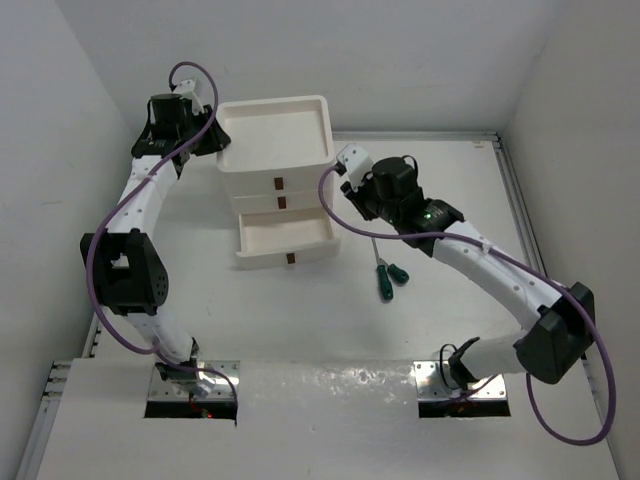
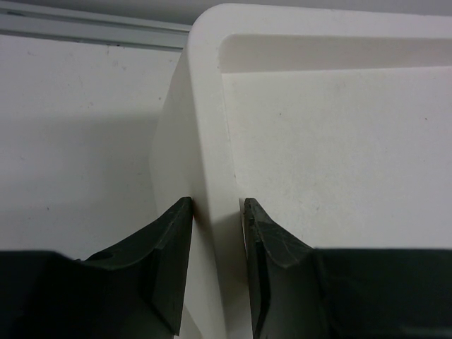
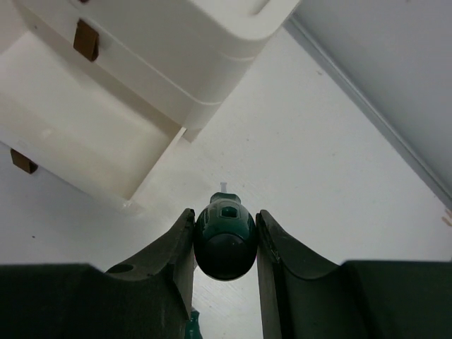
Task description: Sort the tools into containers
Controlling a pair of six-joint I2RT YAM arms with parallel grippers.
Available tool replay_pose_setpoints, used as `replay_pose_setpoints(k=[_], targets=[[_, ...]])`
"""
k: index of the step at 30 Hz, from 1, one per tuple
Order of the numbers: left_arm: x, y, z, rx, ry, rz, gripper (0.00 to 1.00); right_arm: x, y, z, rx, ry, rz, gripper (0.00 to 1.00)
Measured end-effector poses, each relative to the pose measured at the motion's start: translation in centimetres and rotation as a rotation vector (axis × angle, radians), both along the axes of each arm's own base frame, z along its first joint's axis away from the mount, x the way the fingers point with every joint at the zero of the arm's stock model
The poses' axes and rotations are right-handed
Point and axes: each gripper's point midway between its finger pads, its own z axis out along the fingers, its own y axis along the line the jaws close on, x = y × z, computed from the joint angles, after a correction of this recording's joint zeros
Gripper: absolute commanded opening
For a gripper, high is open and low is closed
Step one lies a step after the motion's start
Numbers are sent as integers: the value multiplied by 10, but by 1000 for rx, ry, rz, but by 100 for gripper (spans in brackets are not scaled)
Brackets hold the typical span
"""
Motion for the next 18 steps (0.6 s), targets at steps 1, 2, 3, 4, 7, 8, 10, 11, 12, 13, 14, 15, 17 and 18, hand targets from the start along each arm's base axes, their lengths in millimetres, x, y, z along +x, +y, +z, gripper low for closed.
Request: replay_pose_setpoints(k=[1,2,3,4,7,8,10,11,12,13,14,15,17,18], targets=[[0,0,0,0,0,0,0,0,0,9,11,-12,1,0],[0,0,0,0,0,0,0,-1,0,19,24,-25,2,0],[0,0,0,0,0,0,0,-2,1,31,43,-42,7,0],[0,0,0,1,0,0,0,-4,2,43,65,-62,14,0],[0,0,0,0,1,0,0,-13,13,80,143,-114,59,0],[0,0,0,0,3,0,0,-17,19,93,172,-127,81,0],[0,0,0,0,3,0,0,-25,33,113,224,-146,128,0],[0,0,0,0,3,0,0,-29,42,120,242,-151,154,0],[0,0,0,1,3,0,0,-34,52,125,262,-151,186,0],[0,0,0,1,3,0,0,-39,62,129,282,-148,220,0],[0,0,0,2,3,0,0,-44,76,131,313,-139,260,0],[0,0,0,2,3,0,0,-48,89,131,342,-128,296,0],[0,0,0,2,3,0,0,-55,119,126,412,-80,377,0],[0,0,0,2,3,0,0,-56,135,121,447,-53,413,0]])
